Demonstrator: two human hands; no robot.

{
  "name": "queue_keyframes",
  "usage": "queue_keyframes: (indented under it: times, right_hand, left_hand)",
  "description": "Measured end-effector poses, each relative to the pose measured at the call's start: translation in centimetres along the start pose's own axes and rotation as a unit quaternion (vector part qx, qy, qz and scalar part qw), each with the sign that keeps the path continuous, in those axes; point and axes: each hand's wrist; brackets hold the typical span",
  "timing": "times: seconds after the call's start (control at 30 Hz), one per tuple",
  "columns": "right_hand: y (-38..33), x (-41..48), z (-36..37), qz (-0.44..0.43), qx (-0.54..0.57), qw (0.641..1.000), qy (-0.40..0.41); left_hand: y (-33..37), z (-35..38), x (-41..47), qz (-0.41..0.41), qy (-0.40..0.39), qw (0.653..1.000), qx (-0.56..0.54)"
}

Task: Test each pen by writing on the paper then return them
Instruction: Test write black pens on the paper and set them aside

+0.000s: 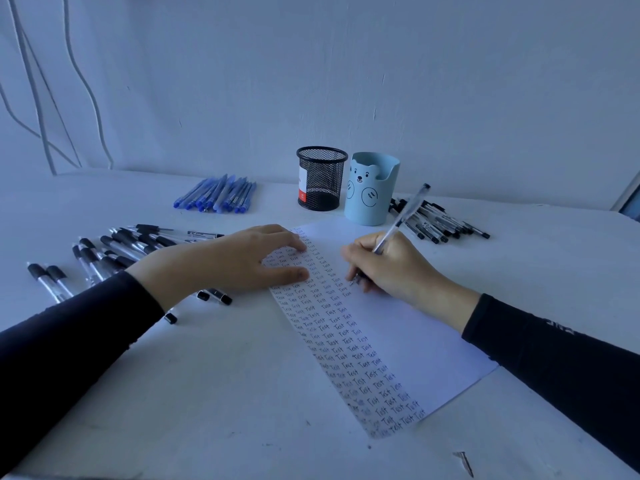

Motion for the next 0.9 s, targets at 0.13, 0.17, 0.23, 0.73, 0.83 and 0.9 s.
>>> queue_keyframes:
  times: [0.13, 0.17, 0.23, 0.73, 0.83, 0.9]
  right_hand:
    - [-0.4, 0.1, -0.8, -0.01, 0.086, 0.996, 0.003]
    - [-0.5, 0.1, -1.0, -0.005, 0.091, 0.996, 0.008]
    - [-0.7, 0.2, -1.3, 0.003, 0.12, 0.993, 0.013]
    - [-0.9, 0.7, -5.3, -0.032, 0.303, 0.952, 0.037]
    - [-0.5, 0.9, -7.6, -0.114, 0.25, 0.944, 0.182]
    - [0.5, 0.6, -9.5, -0.131, 0.157, 0.937, 0.282]
  left_hand:
    - [-0.1, 0.0, -0.1, -0.003, -0.003, 1.0, -0.001]
    - [0.0, 0.0, -0.1, -0.003, -0.003, 1.0, 0.0]
    - [0.0, 0.0, 0.0, -0.006, -0.005, 1.0, 0.004]
    - [-0.2, 0.0, 0.1, 0.002, -0.001, 1.0, 0.009]
    - [-0.5, 0.2, 0.2, 0.007, 0.002, 1.0, 0.009]
    - [-0.7, 0.2, 0.3, 0.011, 0.003, 1.0, 0.013]
Point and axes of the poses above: each hand's wrist, its own x-axis towards the middle knuckle, its own z-axis out of the palm, y = z × x, and after that the axes turned 14 degrees about -y, right-handed
